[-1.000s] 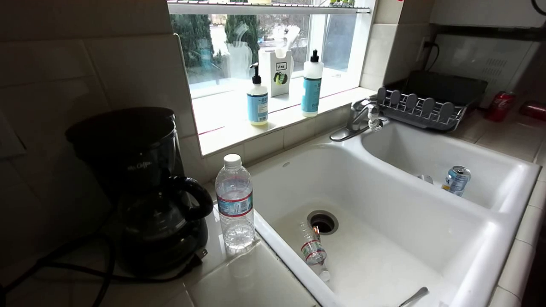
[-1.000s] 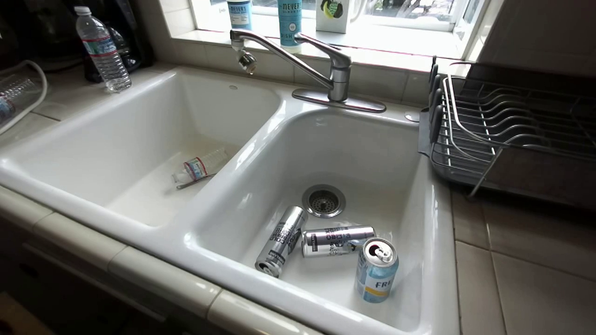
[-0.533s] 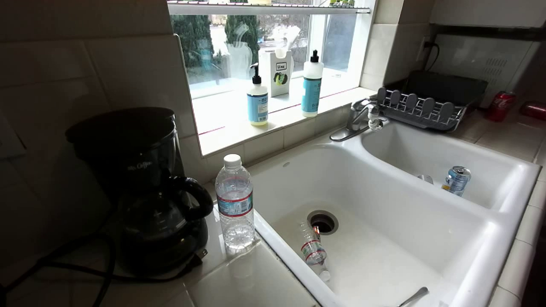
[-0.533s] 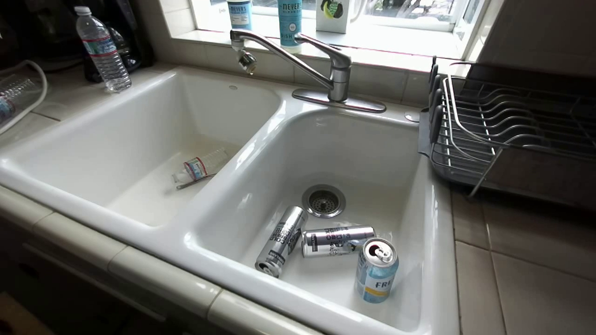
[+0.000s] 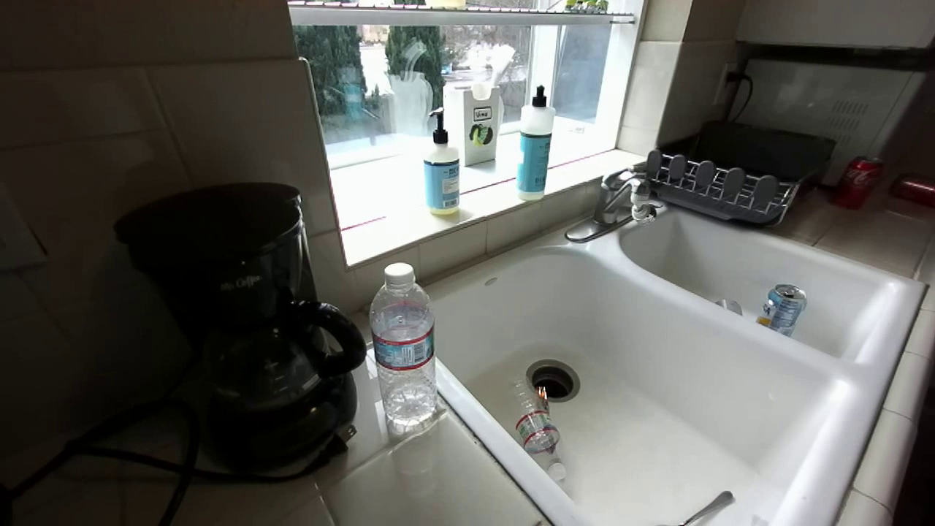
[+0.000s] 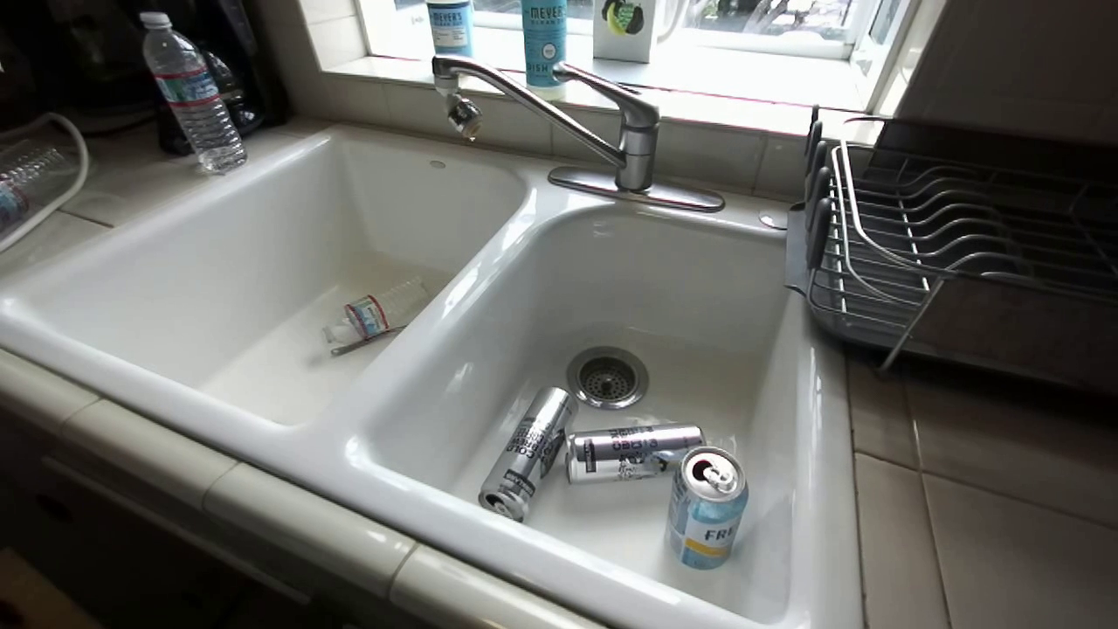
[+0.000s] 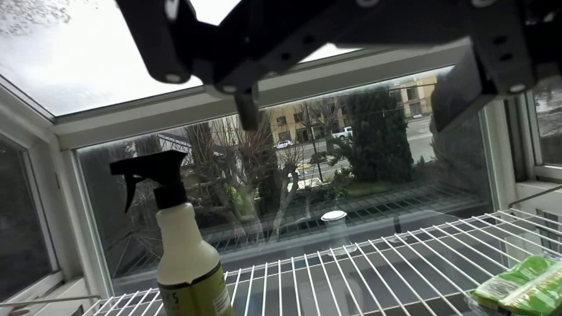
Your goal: Remove the sponge from the window sill
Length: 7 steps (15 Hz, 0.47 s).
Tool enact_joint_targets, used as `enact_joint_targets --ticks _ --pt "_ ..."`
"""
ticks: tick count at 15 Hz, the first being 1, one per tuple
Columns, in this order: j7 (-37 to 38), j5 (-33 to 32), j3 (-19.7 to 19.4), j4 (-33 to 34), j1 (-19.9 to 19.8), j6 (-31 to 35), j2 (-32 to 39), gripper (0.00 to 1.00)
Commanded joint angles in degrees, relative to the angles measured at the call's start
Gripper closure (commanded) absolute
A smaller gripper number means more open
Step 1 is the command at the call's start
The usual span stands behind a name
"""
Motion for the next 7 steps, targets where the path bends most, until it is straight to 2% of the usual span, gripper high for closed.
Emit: enact_joint_targets --ticks 1,7 --pt "-0.3 0.3 -0.2 -0.5 0.5 0.1 -0.3 0.00" --pt "-1.0 0.3 -0.2 -0.5 0.2 0.1 -0.3 0.00"
